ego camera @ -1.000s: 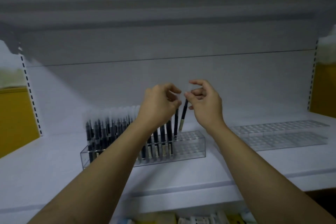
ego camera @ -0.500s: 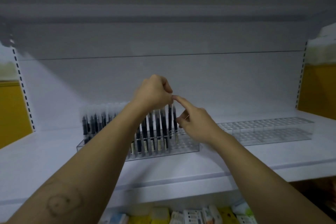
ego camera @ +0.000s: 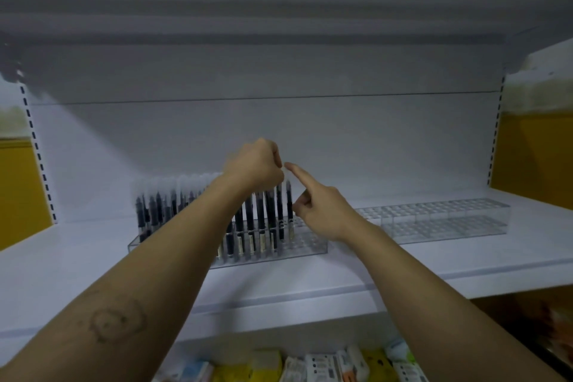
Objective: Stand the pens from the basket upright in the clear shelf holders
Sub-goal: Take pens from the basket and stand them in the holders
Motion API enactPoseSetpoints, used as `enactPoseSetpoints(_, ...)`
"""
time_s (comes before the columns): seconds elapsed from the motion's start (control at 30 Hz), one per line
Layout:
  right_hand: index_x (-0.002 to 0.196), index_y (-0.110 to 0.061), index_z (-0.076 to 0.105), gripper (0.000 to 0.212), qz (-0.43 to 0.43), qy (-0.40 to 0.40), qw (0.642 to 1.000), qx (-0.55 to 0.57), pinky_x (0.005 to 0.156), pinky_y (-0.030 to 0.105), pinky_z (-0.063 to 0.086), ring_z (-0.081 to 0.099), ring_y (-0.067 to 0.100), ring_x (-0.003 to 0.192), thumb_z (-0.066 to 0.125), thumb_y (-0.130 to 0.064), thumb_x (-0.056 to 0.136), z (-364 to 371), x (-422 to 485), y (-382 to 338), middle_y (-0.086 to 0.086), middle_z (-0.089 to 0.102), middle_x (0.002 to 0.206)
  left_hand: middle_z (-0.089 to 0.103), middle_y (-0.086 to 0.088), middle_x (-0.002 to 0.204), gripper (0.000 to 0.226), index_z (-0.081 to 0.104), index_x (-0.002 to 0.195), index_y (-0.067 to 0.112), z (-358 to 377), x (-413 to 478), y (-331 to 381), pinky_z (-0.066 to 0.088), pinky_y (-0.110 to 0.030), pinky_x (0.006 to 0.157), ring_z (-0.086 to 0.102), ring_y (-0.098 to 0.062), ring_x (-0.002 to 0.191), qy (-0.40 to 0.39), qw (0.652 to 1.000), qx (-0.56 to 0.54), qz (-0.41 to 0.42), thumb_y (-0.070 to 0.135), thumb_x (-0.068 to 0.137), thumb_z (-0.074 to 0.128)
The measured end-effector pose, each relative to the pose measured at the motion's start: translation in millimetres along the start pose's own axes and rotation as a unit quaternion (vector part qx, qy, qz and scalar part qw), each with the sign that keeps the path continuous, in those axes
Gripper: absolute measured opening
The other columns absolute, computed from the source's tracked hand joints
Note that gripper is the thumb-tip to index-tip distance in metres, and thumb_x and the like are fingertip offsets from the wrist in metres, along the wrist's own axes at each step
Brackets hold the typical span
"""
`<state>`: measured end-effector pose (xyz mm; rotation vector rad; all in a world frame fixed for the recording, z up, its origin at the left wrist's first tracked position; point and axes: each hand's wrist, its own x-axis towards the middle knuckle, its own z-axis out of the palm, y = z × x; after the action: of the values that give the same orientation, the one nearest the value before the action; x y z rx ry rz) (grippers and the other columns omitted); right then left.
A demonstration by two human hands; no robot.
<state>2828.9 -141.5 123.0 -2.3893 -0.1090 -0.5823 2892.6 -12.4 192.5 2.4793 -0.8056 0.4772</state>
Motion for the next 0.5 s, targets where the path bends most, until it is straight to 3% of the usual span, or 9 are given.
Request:
enactPoseSetpoints(0.1, 0.150, -0.048, 0.007, 0.082, 0.003, -0.013, 1.000, -0.005, 0.077, 0.023, 0.045, 0.061, 0.013, 0.084, 0.057, -0.014, 0.094, -2, -4, -3, -0.001, 0.063, 0.099, 0.066, -0.003, 0.100, 0.009, 0.061, 0.098, 0.019, -7, -7, 1, 0.054, -0.040, 0.088, 0.063, -0.022, 0.091, 0.007, 0.999, 0.043, 0.016, 0.021, 0.089, 0.062)
enactPoseSetpoints(0.23, 0.150, -0.046, 0.004, 0.084, 0.000, 0.001, 0.998, -0.058, 0.090, 0.031, 0.048, 0.059, 0.017, 0.098, 0.061, -0.024, 0.093, -4, -12, -5, 0.002, 0.056, 0.122, 0.061, -0.004, 0.125, 0.038, 0.055, 0.127, 0.017, -17, -25, 0, 0.047, -0.039, 0.100, 0.058, -0.022, 0.111, 0.033, 0.996, 0.068, 0.047, 0.031, 0.092, 0.059)
enactPoseSetpoints(0.33, 0.151, -0.041, 0.011, 0.078, 0.000, 0.031, 0.997, -0.075, 0.095, 0.031, 0.046, 0.055, 0.016, 0.110, 0.061, -0.029, 0.092, -7, -22, -7, 0.000, 0.054, 0.129, 0.055, -0.003, 0.135, 0.046, 0.049, 0.135, 0.019, -20, -48, -2, 0.044, -0.038, 0.102, 0.053, -0.022, 0.120, 0.033, 0.995, 0.063, 0.064, 0.033, 0.093, 0.059)
enactPoseSetpoints(0.5, 0.150, -0.035, 0.022, 0.070, -0.008, 0.060, 0.992, -0.110, 0.101, 0.032, 0.042, 0.047, 0.015, 0.123, 0.061, -0.032, 0.092, -12, -48, -15, -0.003, 0.047, 0.138, 0.057, 0.001, 0.132, 0.046, 0.049, 0.134, 0.023, -14, -87, -3, 0.044, -0.037, 0.100, 0.055, -0.020, 0.114, 0.073, 0.991, 0.063, 0.096, 0.035, 0.091, 0.060)
